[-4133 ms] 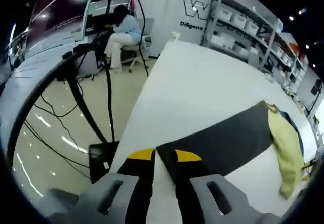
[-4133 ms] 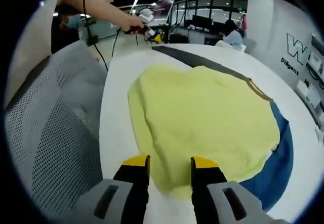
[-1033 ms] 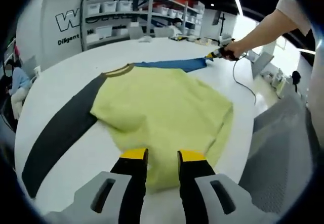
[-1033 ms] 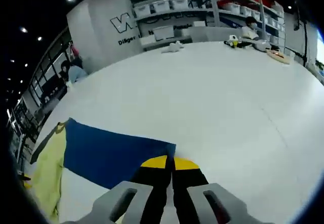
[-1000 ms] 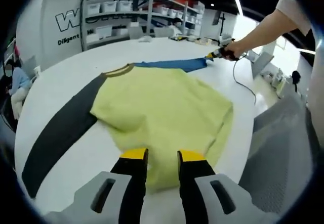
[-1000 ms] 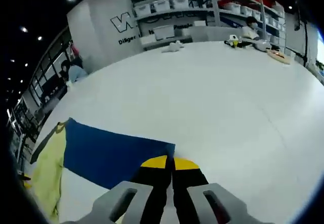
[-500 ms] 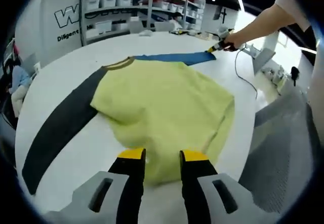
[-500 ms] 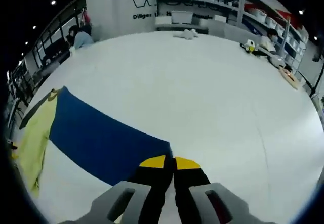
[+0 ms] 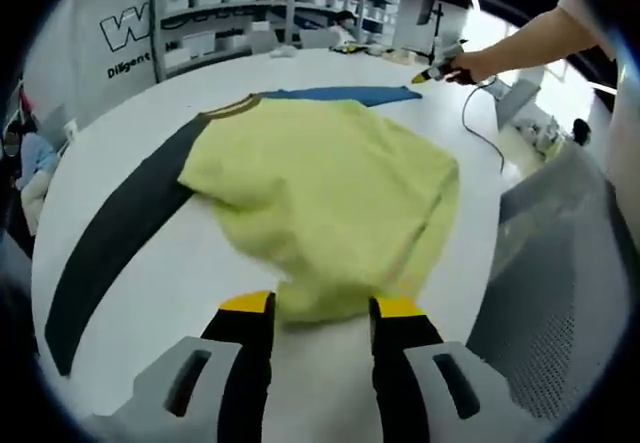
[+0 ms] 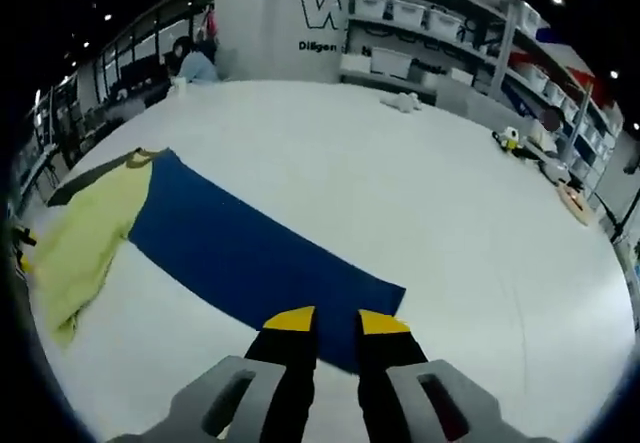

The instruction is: Fold the garment on the visible template until the final outline fits inside the template.

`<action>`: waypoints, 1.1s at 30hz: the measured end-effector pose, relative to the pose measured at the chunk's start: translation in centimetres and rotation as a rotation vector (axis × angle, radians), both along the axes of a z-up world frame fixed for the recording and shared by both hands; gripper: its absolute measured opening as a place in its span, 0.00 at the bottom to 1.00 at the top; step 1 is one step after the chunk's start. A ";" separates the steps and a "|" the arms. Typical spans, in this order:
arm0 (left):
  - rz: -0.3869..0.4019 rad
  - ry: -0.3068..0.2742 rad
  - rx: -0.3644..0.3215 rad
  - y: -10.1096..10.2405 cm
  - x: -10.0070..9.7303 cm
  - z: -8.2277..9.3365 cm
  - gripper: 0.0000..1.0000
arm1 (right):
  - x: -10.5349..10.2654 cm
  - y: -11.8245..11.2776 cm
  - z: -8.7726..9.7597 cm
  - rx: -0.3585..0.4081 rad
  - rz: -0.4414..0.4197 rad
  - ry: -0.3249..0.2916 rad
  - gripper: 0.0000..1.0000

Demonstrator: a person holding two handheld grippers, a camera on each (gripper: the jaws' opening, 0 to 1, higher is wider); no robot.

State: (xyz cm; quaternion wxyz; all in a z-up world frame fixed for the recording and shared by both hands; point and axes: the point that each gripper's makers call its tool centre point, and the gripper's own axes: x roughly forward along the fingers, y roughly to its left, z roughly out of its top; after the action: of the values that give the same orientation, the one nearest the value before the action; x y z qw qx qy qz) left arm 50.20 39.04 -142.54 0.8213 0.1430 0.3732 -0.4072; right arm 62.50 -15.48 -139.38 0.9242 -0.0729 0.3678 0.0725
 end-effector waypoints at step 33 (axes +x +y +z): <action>-0.105 -0.045 0.063 1.0 -0.4 -0.5 0.01 | -11.9 28.0 -4.9 0.100 0.767 0.095 0.13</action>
State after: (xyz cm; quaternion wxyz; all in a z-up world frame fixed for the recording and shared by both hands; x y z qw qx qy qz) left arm 49.79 40.02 -143.01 0.8020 0.1972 0.3593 -0.4345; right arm 50.60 12.49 -144.27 0.8144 -0.1566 0.3521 0.4338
